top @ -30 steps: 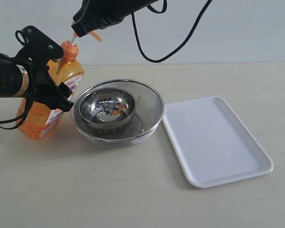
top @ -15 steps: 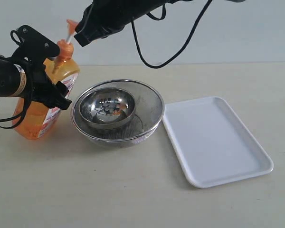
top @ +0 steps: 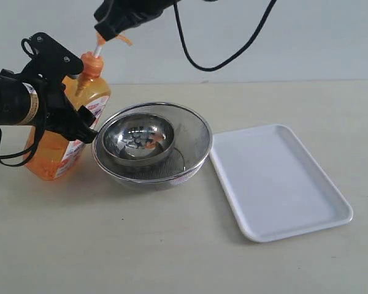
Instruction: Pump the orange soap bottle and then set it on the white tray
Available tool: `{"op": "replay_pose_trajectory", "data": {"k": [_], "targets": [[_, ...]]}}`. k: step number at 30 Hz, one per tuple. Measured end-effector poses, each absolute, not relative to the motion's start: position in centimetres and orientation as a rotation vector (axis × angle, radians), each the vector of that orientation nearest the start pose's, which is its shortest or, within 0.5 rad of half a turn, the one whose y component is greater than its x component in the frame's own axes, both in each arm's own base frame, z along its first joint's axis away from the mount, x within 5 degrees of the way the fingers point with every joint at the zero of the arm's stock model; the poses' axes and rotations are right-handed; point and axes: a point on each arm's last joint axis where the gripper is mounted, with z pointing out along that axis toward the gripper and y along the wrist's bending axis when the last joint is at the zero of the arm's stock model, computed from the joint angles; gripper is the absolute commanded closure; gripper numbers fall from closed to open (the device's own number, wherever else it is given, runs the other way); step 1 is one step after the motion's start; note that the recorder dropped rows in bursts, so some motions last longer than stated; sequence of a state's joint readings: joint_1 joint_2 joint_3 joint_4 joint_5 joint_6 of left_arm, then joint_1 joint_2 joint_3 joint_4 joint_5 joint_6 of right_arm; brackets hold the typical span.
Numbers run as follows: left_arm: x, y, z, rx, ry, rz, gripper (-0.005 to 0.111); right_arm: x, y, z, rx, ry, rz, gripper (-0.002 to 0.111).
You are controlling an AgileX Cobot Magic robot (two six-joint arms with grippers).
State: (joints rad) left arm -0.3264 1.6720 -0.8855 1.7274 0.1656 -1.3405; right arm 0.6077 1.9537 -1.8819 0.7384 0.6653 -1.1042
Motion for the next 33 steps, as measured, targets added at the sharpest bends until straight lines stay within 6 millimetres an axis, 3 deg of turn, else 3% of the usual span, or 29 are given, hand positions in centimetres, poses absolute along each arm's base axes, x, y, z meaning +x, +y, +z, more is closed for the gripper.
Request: {"op": "replay_pose_trajectory", "data": {"k": [9,26,33], "targets": [[33.0,-9.7,20.0,0.721,2.124,0.208,0.102,36.3,29.2,36.6,-1.250,1.576,0.434,0.108],[33.0,-9.8,20.0,0.734,2.122,0.199,0.102,39.0,29.4,32.3,-1.243,1.657,0.395,0.108],[33.0,-9.8,20.0,0.734,2.122,0.197,0.102,39.0,29.5,32.0,-1.252,1.664,0.398,0.108]]}}
